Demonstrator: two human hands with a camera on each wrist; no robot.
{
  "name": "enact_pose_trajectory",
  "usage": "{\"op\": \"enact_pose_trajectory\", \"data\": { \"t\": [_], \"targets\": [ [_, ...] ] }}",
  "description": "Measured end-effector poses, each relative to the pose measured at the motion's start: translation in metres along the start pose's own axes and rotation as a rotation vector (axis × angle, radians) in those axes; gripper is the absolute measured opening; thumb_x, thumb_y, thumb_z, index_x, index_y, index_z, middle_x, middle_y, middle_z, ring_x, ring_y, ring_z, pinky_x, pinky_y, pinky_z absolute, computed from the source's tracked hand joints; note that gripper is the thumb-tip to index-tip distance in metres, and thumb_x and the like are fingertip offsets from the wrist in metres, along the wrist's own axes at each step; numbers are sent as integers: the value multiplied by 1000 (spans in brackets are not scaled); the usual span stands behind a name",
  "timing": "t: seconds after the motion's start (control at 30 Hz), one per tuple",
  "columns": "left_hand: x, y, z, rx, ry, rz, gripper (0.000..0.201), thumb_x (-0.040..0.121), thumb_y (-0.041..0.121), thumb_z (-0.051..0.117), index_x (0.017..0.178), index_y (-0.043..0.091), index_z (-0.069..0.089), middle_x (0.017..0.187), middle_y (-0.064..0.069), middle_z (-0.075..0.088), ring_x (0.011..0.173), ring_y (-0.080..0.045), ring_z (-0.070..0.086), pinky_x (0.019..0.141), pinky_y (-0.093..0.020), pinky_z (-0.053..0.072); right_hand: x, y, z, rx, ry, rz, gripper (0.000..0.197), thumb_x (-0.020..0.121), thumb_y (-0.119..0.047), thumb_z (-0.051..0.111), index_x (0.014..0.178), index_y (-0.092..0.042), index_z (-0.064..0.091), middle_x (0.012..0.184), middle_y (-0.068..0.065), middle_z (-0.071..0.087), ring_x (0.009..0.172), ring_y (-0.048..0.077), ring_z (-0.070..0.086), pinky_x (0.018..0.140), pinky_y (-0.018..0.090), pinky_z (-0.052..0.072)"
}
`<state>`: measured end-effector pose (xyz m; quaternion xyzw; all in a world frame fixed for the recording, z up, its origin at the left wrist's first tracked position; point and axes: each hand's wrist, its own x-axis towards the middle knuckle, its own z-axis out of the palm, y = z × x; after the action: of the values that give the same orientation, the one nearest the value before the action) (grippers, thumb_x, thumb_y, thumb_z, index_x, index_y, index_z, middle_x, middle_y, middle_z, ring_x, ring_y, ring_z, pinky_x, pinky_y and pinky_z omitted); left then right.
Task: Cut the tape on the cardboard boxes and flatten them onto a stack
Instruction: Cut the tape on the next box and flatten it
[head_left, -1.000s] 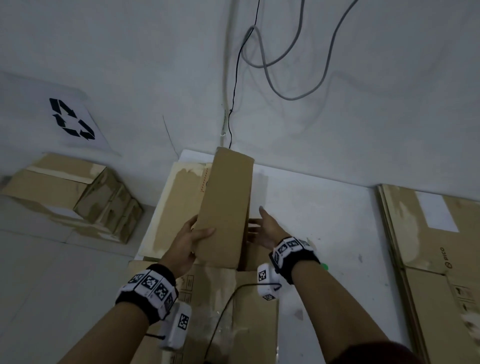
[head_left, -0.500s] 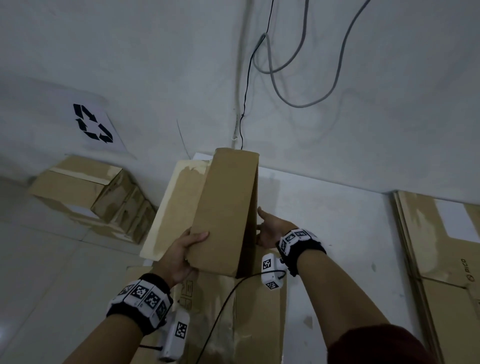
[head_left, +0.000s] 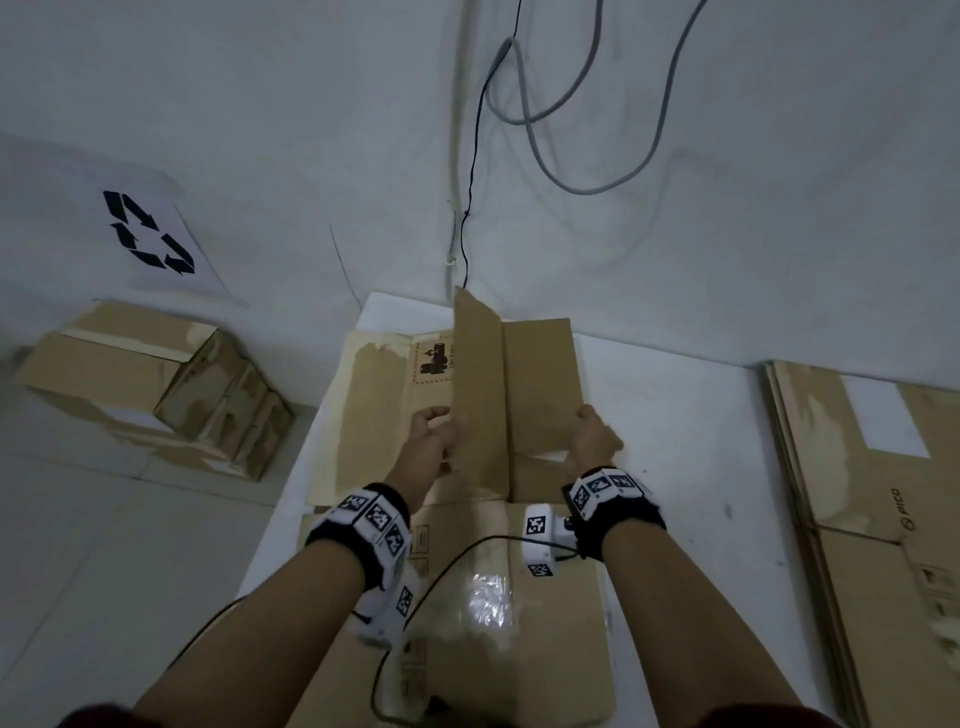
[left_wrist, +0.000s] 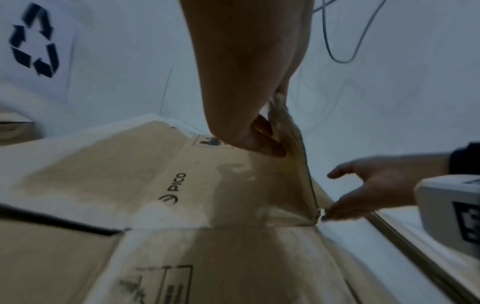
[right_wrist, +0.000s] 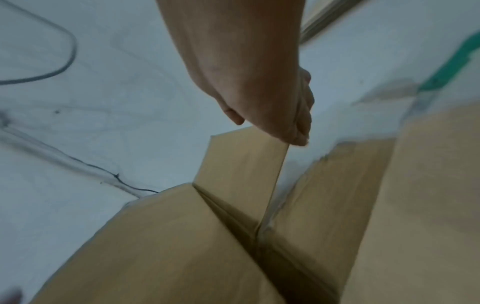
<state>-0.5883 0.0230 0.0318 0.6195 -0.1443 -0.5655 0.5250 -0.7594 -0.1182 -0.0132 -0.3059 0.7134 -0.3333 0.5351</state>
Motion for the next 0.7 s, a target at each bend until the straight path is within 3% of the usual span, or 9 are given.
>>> {"op": "enact_pose_trajectory", "data": {
  "t": [0.07,0.1,0.2,0.23,0.3,0.4,0.47,0.57,0.7],
  "targets": [
    [8,-6,10,118,-145,-41,49,98,58,32,134,25,35,132,5,58,115,-16,54,98,-38,42,5,-5,-4,8,-21,-72,7,93,-22,52,98,-18,54,95,0,51,95,15,44,83,31,38],
    [11,-9,15,208,-205,-51,54,98,60,25,140,27,30,137,9,52,122,-13,46,104,-37,35,3,-7,-7,-14,-60,-100,11,94,-22,48,98,-19,58,96,1,55,94,15,46,87,32,40],
    [27,-30,17,513,-296,8,57,102,34,43,149,17,15,139,-2,45,129,-19,41,100,-18,35,-13,2,-22,-90,-147,-205,25,98,-20,45,120,-19,58,110,-2,55,96,12,49,87,27,42],
    [31,-41,14,656,-286,52,67,99,27,52,150,17,10,144,-7,42,132,-24,42,105,-22,35,-20,10,-26,-107,-138,-250,28,98,-17,48,125,-18,55,115,-3,55,100,13,51,87,27,44],
    [34,-68,1,990,-151,119,77,93,31,54,153,24,5,156,-5,27,142,-28,29,116,-45,23,-34,35,-33,-204,-88,-438,36,95,-13,54,131,-15,51,127,3,53,115,20,52,98,34,45],
    [20,-109,-25,1293,20,120,68,96,46,30,154,31,-3,162,-3,-8,149,-26,-6,116,-58,-2,-44,92,-38,-517,-76,-760,46,88,-21,53,134,-17,49,144,9,45,133,26,42,110,45,38],
    [11,-133,-41,1376,48,197,72,87,63,8,152,35,-8,158,-2,-22,146,-25,-18,111,-59,-13,-50,125,-39,-725,-229,-868,49,90,-28,48,139,-24,47,154,2,34,143,20,30,113,48,34],
    [17,-156,-51,1435,69,308,70,90,68,3,153,37,0,161,-5,-14,147,-26,-13,109,-62,-10,-52,159,-36,-1053,-405,-931,55,101,-40,42,153,-36,25,165,-7,9,152,13,2,121,47,13],
    [49,-145,-48,1512,106,399,65,96,61,15,154,30,14,162,-11,5,147,-28,1,109,-67,4,-38,158,-18,-1197,-280,-919,58,102,-48,26,156,-38,9,165,-6,-1,152,14,-5,122,45,7]
  ]
}}
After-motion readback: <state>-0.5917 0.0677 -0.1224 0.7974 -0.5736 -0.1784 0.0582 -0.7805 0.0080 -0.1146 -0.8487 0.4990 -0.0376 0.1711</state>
